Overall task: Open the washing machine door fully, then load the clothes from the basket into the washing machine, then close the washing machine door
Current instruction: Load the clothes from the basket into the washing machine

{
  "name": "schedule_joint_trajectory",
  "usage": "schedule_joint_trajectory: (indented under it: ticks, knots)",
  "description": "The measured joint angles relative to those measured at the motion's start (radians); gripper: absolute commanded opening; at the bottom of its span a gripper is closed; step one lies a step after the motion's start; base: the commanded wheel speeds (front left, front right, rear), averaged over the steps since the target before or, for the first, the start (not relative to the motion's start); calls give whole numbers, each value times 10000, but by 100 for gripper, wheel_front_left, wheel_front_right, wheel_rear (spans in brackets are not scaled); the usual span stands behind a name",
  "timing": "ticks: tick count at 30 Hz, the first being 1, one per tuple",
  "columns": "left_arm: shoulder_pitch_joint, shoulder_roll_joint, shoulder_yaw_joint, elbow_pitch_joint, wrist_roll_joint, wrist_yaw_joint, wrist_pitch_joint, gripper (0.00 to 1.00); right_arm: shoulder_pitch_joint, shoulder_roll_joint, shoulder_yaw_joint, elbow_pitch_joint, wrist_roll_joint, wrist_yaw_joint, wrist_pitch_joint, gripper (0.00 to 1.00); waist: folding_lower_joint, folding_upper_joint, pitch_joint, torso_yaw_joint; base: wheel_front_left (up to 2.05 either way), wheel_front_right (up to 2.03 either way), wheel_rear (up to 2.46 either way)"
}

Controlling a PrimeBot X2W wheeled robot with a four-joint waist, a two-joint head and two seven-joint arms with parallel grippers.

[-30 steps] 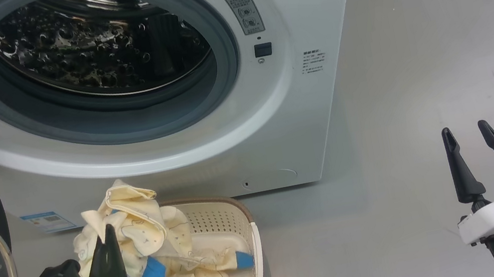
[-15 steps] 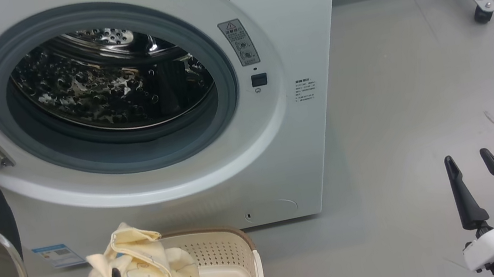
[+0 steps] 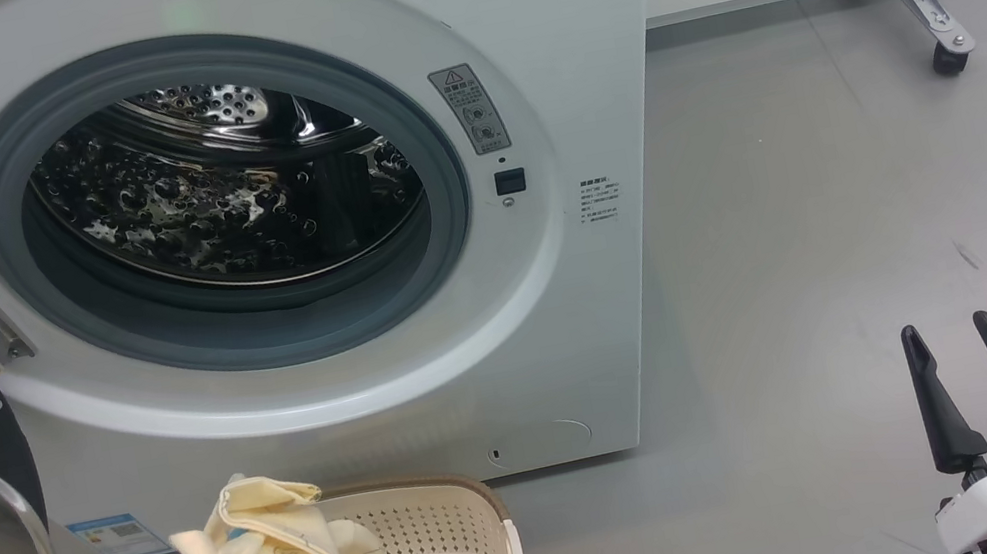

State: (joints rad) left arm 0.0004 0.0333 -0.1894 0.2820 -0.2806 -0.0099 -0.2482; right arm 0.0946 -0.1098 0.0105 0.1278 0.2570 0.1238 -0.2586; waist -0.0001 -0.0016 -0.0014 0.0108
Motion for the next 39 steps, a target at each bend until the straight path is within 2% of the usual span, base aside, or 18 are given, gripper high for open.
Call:
schedule_joint_trajectory:
  ticks: [10, 20, 26, 32, 39]
  knots:
    - [342, 6, -25, -481, 2, 50, 0, 0, 90, 12, 188, -98, 0, 0, 0, 100, 0, 0, 65, -151, 0, 0, 0]
    - [23, 10, 71, -1026, -6, 105, 0, 0, 15, 155, 447, -328, 2, 0, 0, 100, 0, 0, 635, -407, 0, 0, 0]
    - [-963, 75, 407, -1273, 59, 142, 0, 0, -350, 242, 589, -468, 2, 0, 0, 100, 0, 0, 1161, -696, 0, 0, 0]
    - [-2241, 500, 796, -1312, 221, 341, -2, 0, -832, 407, 734, -566, 88, 0, 0, 100, 0, 0, 1796, -1085, 0, 0, 0]
    - [-4100, 989, 1053, -1233, 437, 351, 119, 0, -1311, 493, 836, -568, 142, 0, 0, 100, 1, 0, 2592, -1638, 0, 0, 0]
